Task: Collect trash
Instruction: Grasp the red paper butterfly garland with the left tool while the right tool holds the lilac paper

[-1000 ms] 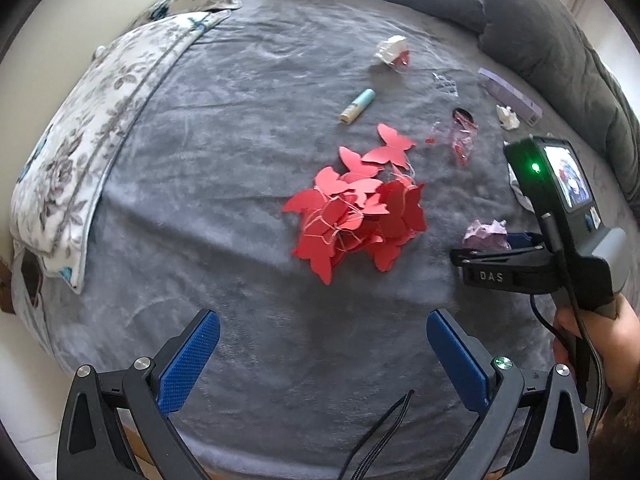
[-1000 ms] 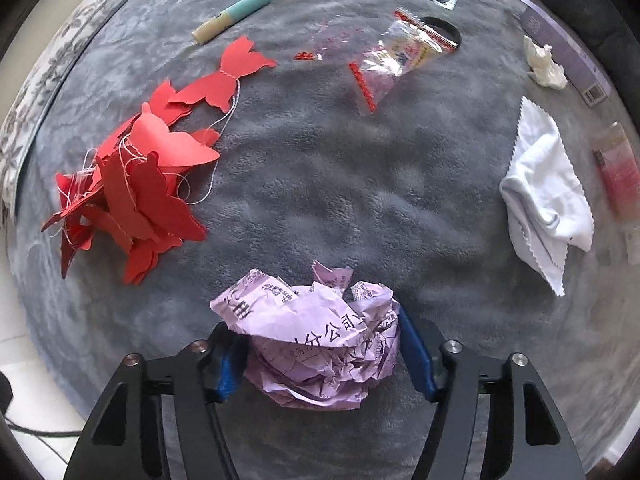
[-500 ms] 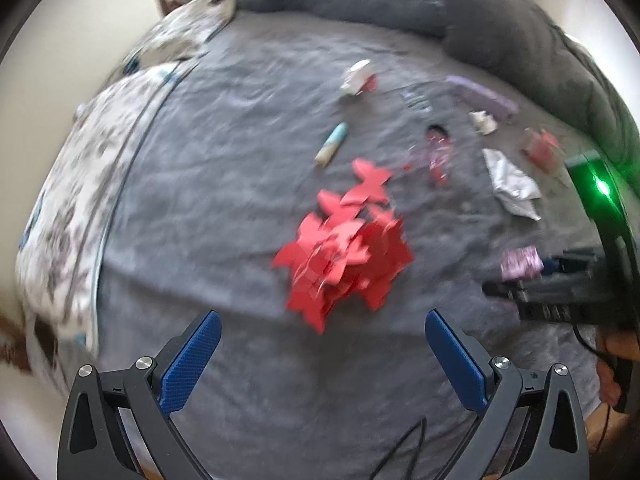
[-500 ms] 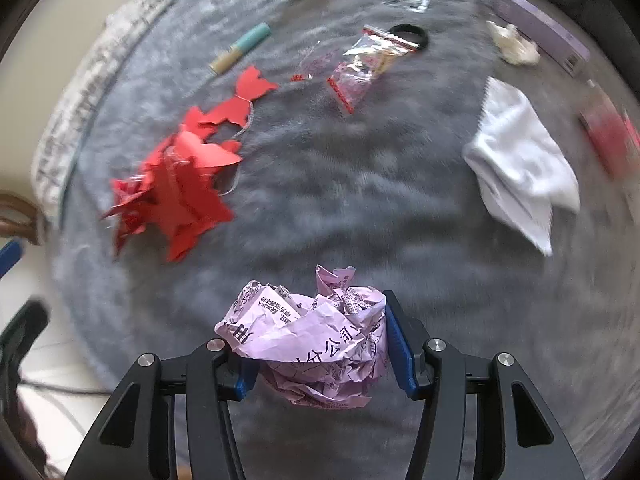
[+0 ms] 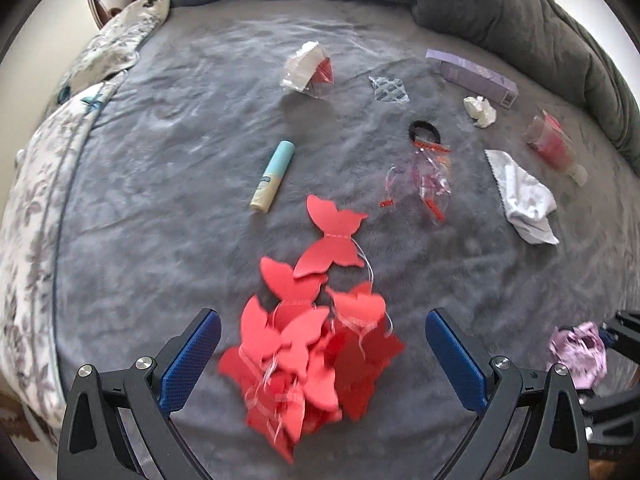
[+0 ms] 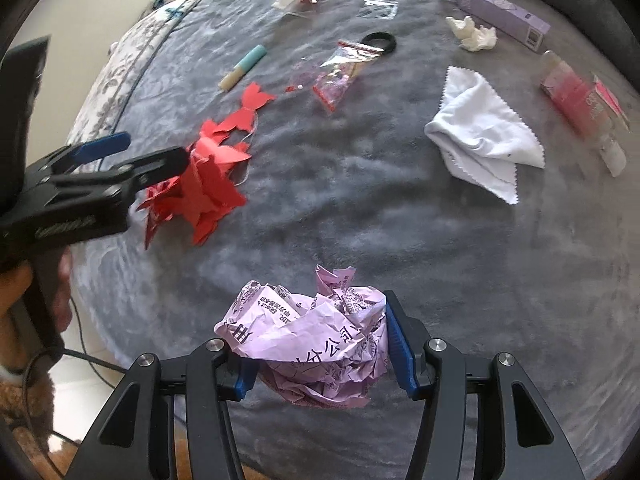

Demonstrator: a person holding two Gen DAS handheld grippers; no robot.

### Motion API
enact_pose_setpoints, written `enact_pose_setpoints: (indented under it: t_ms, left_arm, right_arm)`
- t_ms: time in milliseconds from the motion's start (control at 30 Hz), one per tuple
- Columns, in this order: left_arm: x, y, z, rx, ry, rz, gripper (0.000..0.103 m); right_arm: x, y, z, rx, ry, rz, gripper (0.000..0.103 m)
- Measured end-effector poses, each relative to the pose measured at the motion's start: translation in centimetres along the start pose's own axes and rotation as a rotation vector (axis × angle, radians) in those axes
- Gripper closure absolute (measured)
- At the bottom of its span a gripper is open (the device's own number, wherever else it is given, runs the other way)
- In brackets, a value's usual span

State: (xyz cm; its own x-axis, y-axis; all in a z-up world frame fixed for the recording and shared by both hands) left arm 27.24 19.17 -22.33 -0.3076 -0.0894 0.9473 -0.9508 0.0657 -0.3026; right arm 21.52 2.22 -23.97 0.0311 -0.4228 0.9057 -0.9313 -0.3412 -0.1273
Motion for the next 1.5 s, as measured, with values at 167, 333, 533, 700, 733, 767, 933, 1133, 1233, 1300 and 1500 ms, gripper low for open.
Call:
enact_pose_setpoints:
  t_ms: [167,333,533,700,733,767,933,1133,1233,1300,1500]
  left_arm:
    - [-3.3,0.1,0.1,-0.032,-0.013,-0.066,0.001]
    - [-6.6,1.4,0.2,-0.017,-0.005,-0.154,0.008]
    - [-6.5,2.1,0.3,-0.017,-0.02,-0.133,0.013]
    - [-5.2,2.0,1.3,-0.039,0.003,-0.144,0.074]
    - [-5.0,2.0,1.3,-0.036,-0.016,-0.147,0.087]
    - [-4.8,2.0,1.2,-0.029,-0.019,-0.147,0.091]
    - [-1.7,1.8,1.0,0.026,0.024,-0.113,0.096]
    - [1.7,2.6,0.9,0.099,0.037,-0.063,0.096]
    - [2.6,2.7,0.6,0.157,0.052,-0.047,0.096]
    - [3.0,2.8,0.6,0.176,0.053,-0.041,0.096]
    - [5.9,3.7,-0.2,0.234,0.047,0.002,0.096]
  right_arm:
    - [-0.3,-0.4,0.1,-0.032,-0.008,0.006,0.05]
    - [-0.6,-0.6,-0.2,-0.031,-0.009,0.003,0.049]
    - [-0.6,-0.7,0.4,-0.061,-0.02,0.005,0.049]
    - [-0.6,-0.6,0.6,-0.072,-0.017,0.001,0.049]
    - [-0.6,-0.6,0.5,-0.069,-0.016,0.001,0.049]
    - [-0.5,-0.7,0.3,-0.062,-0.013,0.0,0.049]
    - [0.1,-1.1,-0.6,-0.021,0.0,0.007,0.049]
    - [2.2,-2.0,-1.2,0.036,0.017,0.05,0.049]
    - [3.1,-2.0,-1.6,0.062,0.027,0.063,0.049]
    - [3.5,-1.9,-1.8,0.08,0.03,0.066,0.049]
    - [4.2,-1.0,-3.3,0.125,0.012,0.064,0.049]
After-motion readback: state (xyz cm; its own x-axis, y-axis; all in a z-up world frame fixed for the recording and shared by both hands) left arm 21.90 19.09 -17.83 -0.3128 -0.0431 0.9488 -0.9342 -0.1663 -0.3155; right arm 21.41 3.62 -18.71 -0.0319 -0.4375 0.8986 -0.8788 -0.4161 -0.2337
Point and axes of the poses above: each gripper's, at about its wrist camera, not at the fingertips, and x roughly against the way its jaws point, z to its right, y to its underside, the point moved 5 cm from there along -x, roughly the way its jaws point, and after that the axes turned 5 degrees about -y, right-handed, at the moved point
